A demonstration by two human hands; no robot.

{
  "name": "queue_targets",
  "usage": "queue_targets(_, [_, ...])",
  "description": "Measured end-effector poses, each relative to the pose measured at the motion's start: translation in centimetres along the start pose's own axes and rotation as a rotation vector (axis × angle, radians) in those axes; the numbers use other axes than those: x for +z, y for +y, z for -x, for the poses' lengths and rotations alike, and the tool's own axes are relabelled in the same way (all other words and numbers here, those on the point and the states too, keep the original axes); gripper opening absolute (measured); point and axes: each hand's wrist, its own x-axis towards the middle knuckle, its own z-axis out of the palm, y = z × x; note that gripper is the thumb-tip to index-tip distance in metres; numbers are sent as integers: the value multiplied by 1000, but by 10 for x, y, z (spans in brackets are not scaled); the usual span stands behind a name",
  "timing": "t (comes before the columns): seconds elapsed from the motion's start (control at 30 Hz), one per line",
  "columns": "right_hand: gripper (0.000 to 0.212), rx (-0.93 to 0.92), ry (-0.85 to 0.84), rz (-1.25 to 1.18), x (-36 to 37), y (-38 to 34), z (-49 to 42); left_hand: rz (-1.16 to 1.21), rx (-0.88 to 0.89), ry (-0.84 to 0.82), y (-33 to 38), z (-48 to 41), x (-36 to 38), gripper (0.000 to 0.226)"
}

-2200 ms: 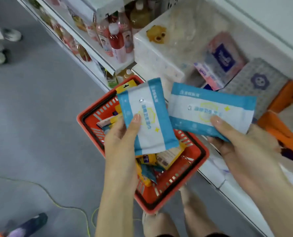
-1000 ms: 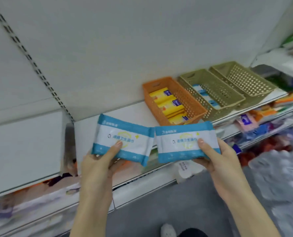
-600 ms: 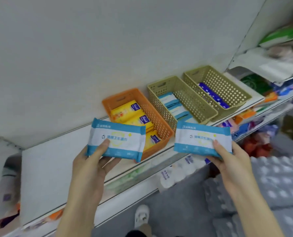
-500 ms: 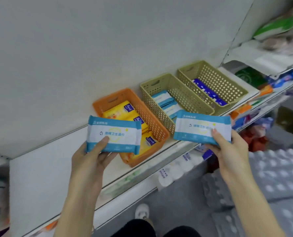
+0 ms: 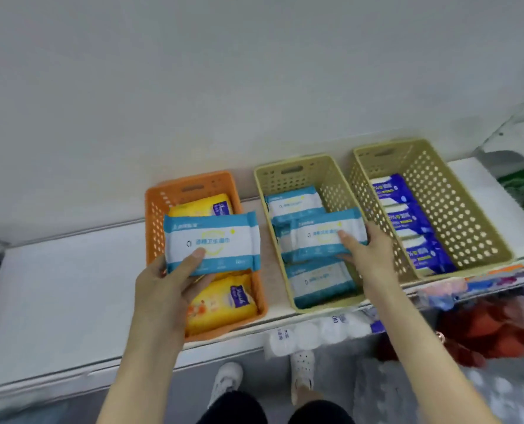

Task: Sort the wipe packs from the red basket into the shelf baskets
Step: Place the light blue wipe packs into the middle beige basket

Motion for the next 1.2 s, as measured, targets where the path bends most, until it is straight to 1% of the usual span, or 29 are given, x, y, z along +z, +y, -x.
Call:
queue_targets(0.03, [20, 50, -57, 15, 8, 3, -13, 10, -13, 27, -4, 4, 4, 16])
queue_targets(0.1, [23, 100, -118, 128, 25, 13, -34, 18, -40, 76, -12, 14, 10, 15])
queue_targets(0.23, [32, 190, -135, 269, 44, 25, -61, 39, -13, 164, -14, 27, 8, 14])
queue_targets(0.27, [32, 176, -132, 315, 44, 24, -62, 45, -2, 175, -12, 28, 6, 14])
queue_targets(0.37, [31, 57, -169, 526, 41, 23, -63, 73, 10, 218, -9, 26, 3, 13])
queue_targets(0.5, [31, -80, -163, 836, 38, 20, -56, 88, 22, 142, 1, 16, 12, 15])
queue_targets(0.6, [40, -156, -175, 1050, 41, 21, -54, 104, 49, 88, 5, 12, 18, 17])
queue_targets(0.7, [45, -261, -172, 1189, 39, 19, -50, 99, 39, 66, 5, 6, 18, 18])
queue_targets(0.77, [51, -442, -210, 1215, 36, 21, -49, 84, 35, 53, 4, 3, 18, 18])
queue_targets(0.8, [55, -530, -264, 1207, 35, 22, -50, 77, 37, 48, 4, 1, 18, 18])
queue_targets(0.83, [56, -576, -349, 1175, 34, 21, -52, 71, 39, 43, 4, -1, 18, 18])
queue_targets(0.87, [55, -567, -455, 1135, 32, 20, -53, 65, 41, 38, 4, -3, 18, 18])
queue_targets(0.93, [52, -448, -654, 1065, 27, 20, -56, 54, 48, 32, 5, -6, 18, 17])
queue_targets(1.0, [54, -350, -781, 1064, 22, 21, -56, 53, 49, 28, 5, -9, 19, 17])
queue_targets(1.1, [59, -276, -854, 1098, 20, 22, -56, 57, 35, 17, 5, -13, 21, 18])
queue_targets(1.2, [61, -267, -849, 1121, 22, 24, -54, 55, 10, 1, 1, -15, 24, 19])
